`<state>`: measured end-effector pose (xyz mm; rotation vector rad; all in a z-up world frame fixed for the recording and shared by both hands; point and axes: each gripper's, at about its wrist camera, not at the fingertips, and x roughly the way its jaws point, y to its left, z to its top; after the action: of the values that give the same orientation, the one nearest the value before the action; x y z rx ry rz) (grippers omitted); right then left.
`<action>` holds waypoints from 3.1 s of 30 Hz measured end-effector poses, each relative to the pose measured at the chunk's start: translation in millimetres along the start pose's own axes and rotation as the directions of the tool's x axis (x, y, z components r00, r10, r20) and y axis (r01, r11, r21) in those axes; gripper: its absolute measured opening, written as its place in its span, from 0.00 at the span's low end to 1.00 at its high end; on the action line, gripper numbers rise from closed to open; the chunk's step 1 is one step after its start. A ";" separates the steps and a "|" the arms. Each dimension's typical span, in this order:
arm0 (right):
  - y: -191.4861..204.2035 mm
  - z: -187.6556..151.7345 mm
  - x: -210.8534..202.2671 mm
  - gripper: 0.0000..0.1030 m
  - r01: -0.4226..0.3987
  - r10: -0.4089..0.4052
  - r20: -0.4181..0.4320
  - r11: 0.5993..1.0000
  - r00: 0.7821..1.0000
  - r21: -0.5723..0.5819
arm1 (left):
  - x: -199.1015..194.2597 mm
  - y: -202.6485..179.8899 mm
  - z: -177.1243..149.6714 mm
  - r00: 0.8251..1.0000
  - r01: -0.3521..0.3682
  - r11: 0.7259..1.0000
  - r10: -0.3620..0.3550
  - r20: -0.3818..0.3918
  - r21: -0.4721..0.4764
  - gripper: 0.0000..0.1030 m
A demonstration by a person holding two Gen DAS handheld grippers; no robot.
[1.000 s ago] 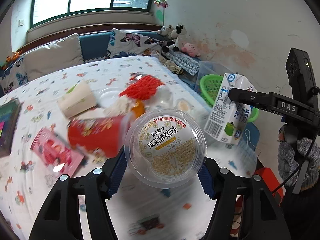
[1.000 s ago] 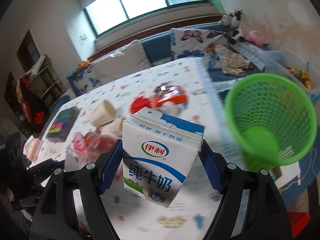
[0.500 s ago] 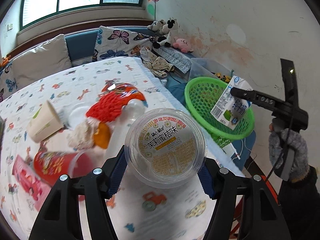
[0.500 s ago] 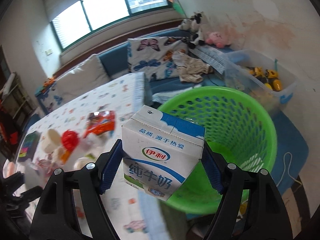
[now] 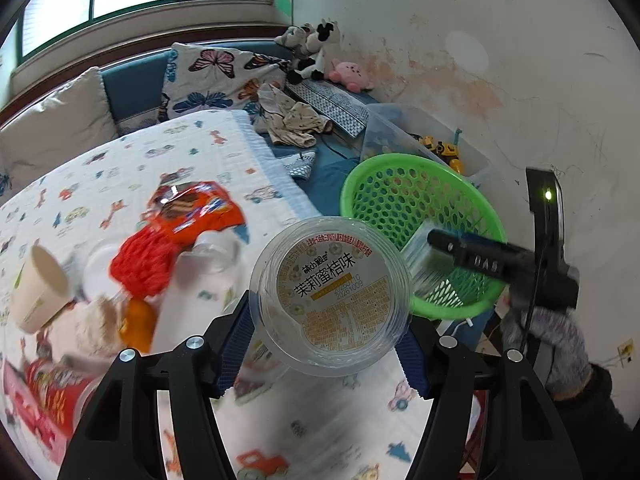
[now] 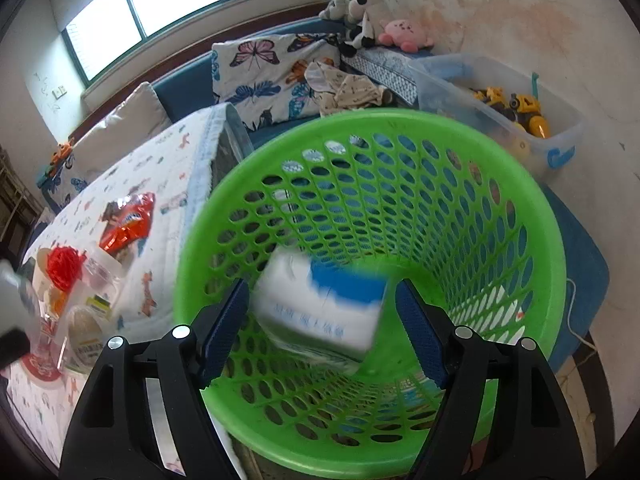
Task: Collect trash
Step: 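Carry the milk carton over the green basket and open the right tool, then move the right tool back toward the items on the bed, then grasp the red can with the right tool while the left tool grasps the pink wrapper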
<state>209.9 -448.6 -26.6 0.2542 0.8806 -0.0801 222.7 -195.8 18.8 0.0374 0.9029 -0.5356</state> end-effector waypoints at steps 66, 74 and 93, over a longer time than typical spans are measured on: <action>160.4 -40.1 -81.8 0.83 -0.311 0.318 -0.013 0.919 0.948 -0.243 | -104.9 143.0 -67.2 0.943 -0.315 0.903 0.333 0.012 -0.291 0.77; 257.6 -33.0 -73.7 0.83 -0.404 0.375 -0.159 0.792 0.913 -0.457 | -142.7 205.1 -100.4 0.915 -0.371 0.833 0.404 -0.008 -0.410 0.77; 418.5 -70.0 -9.0 0.82 -0.472 0.229 -0.413 0.462 0.881 -0.751 | -174.0 280.2 -151.6 0.891 -0.397 0.718 0.451 -0.052 -0.571 0.77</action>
<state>224.2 -26.6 16.0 -0.4968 1.0125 0.8044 152.7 160.0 1.8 -0.3194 0.8980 0.1848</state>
